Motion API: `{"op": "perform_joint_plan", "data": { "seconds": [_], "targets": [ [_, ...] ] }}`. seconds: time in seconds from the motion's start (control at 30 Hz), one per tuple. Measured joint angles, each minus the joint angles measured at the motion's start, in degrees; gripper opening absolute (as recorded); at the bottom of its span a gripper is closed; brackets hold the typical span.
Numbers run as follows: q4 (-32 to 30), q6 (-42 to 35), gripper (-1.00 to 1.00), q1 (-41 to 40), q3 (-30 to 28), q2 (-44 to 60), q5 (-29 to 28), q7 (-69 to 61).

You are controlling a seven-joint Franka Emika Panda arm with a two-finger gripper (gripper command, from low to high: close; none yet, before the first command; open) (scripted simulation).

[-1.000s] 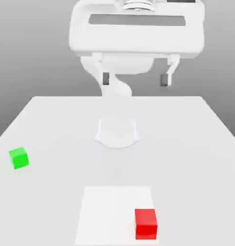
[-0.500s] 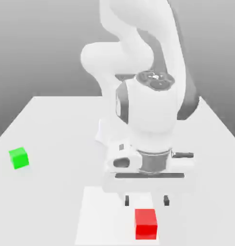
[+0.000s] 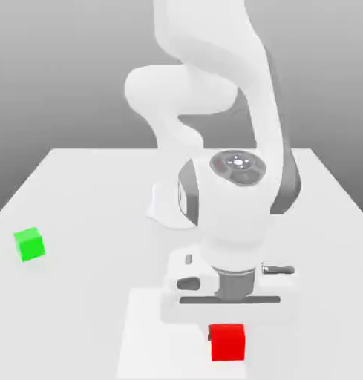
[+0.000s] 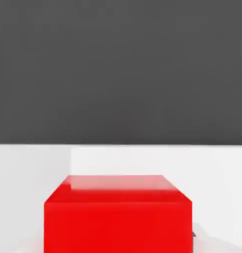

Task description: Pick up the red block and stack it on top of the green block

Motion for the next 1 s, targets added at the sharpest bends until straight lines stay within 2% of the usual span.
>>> {"op": "perform_joint_plan", "data": {
  "seconds": [0.2,0.4,0.9,1.0],
  "targets": [
    [-3.1,-1.5,-1.0,-6.1,-7.8,-4.6,1.9,8.0],
    [-6.4,-2.0,-1.0,-15.9,-15.8,-8.3,2.0,18.5],
    [-14.4,-3.1,-1.0,-42.4,-28.8,-18.1,-2.1,47.8],
    [-14.7,1.2,-1.0,-42.6,-29.8,-13.9,1.5,46.7]
  ]
}}
